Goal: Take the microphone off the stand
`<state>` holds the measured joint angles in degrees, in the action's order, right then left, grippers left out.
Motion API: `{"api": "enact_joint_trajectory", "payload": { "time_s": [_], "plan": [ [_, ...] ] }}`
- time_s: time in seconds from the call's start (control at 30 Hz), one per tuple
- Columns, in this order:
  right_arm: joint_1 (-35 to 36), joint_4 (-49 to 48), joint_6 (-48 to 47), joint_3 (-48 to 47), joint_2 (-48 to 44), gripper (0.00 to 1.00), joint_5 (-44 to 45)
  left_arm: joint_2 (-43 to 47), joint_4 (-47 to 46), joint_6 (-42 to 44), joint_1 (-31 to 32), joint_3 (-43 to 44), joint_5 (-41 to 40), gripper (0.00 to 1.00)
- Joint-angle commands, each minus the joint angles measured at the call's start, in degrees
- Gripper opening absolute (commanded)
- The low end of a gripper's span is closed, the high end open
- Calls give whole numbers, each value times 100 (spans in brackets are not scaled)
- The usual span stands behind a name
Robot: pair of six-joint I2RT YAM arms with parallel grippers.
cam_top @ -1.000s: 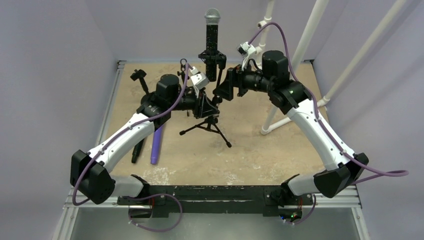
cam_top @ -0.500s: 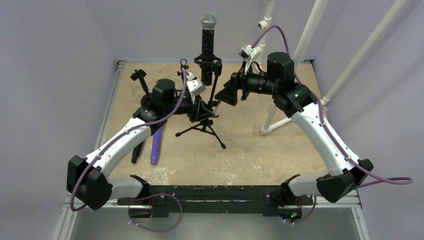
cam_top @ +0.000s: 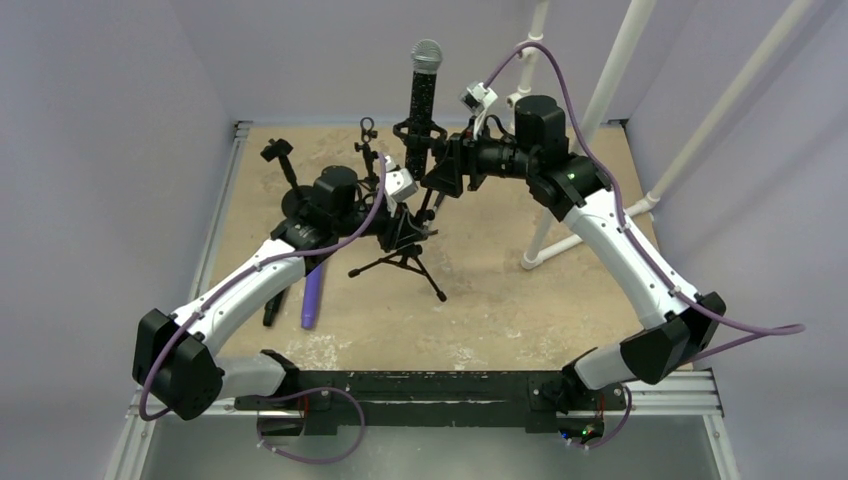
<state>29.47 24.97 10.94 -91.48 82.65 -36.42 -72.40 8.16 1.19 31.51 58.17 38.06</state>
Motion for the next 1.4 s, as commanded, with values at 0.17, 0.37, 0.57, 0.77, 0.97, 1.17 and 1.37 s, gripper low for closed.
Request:
{"api": "enact_joint_trajectory", "payload": {
  "time_s": [0.17, 0.37, 0.57, 0.77, 0.97, 1.17, 1.37],
  "plan": [
    [90, -365, 199, -156, -12, 27, 171, 284, -476, 510, 133, -25, -256, 0],
    [124, -459, 252, -3, -28, 6, 261, 235, -448, 548, 166, -16, -351, 0],
    [254, -353, -82, 52, -80, 0, 341, 278, -269, 672, 160, -19, -409, 10],
    [291, -186, -586, 163, -255, 0, 293, 512, 5, 619, 3, -6, -114, 50],
    [291, -41, -1064, 348, -430, 0, 195, 911, 850, 971, -191, 172, 60, 77],
    [293, 4, -1643, 638, -575, 0, -140, 1335, 1485, 915, -666, 478, 124, 82],
    [292, 18, -2149, 893, -695, 0, -620, 1517, 602, -533, -1577, 473, 586, 82]
  ]
}}
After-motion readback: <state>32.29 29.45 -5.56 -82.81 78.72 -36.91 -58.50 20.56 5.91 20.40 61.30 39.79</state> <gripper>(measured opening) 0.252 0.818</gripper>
